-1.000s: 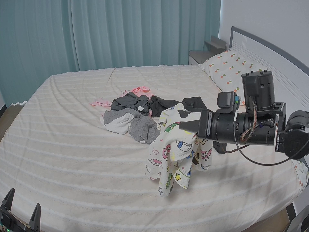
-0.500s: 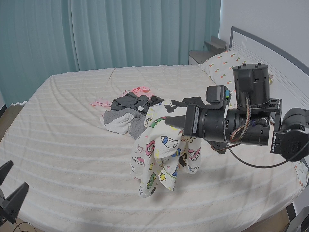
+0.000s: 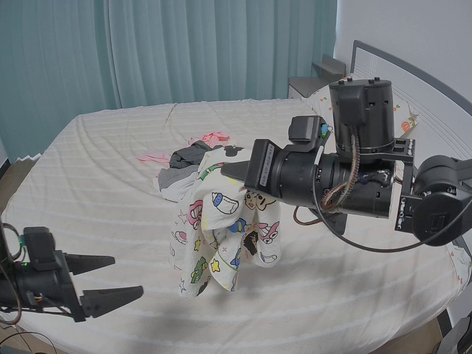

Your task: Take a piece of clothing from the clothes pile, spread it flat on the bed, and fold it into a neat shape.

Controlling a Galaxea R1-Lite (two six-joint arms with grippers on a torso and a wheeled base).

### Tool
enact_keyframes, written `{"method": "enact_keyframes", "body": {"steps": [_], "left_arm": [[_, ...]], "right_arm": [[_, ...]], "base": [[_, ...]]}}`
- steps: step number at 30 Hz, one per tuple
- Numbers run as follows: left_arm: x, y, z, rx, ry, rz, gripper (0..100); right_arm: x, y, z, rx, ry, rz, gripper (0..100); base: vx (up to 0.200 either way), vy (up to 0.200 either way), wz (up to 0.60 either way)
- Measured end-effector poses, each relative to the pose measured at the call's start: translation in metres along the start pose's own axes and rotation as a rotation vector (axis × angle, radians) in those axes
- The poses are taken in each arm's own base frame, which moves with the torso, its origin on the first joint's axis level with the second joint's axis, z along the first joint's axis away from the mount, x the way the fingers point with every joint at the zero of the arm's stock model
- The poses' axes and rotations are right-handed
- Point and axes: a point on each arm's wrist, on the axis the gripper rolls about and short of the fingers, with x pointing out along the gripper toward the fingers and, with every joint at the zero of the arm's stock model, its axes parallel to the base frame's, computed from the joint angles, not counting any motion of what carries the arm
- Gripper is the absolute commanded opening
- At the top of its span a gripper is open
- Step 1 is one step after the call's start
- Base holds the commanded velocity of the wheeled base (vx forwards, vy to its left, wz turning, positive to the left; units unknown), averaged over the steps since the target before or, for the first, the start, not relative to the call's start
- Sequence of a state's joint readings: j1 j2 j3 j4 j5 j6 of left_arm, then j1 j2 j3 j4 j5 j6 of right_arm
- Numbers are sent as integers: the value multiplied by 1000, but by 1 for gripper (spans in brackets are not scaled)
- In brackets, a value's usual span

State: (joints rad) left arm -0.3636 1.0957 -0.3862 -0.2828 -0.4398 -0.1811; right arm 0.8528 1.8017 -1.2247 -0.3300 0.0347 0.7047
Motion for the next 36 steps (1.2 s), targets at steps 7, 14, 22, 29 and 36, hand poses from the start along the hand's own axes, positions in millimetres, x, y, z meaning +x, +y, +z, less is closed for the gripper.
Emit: {"method": "enact_keyframes", "body": {"steps": [7,14,22,29,36], "left_arm": [[53,19,2,-5,22,74,100],[93,34,-12,-28,88,97,100],[129,49,-21,-20,59,89,100],[153,58,-30,-70,18,88,0],[162,59,-38,-111,27,99,0]], "right_arm": [[12,0,-5,49,-2,-21,0],[18,-1,-9,87,8,-32,0],[19,-3,-12,106,20,-42,0],[19,-6,-15,115,28,-52,0],[20,-14,-13,122,26,-76,0]], "base": [[0,0,0],[0,0,0],[0,0,0],[0,0,0],[0,0,0]]}}
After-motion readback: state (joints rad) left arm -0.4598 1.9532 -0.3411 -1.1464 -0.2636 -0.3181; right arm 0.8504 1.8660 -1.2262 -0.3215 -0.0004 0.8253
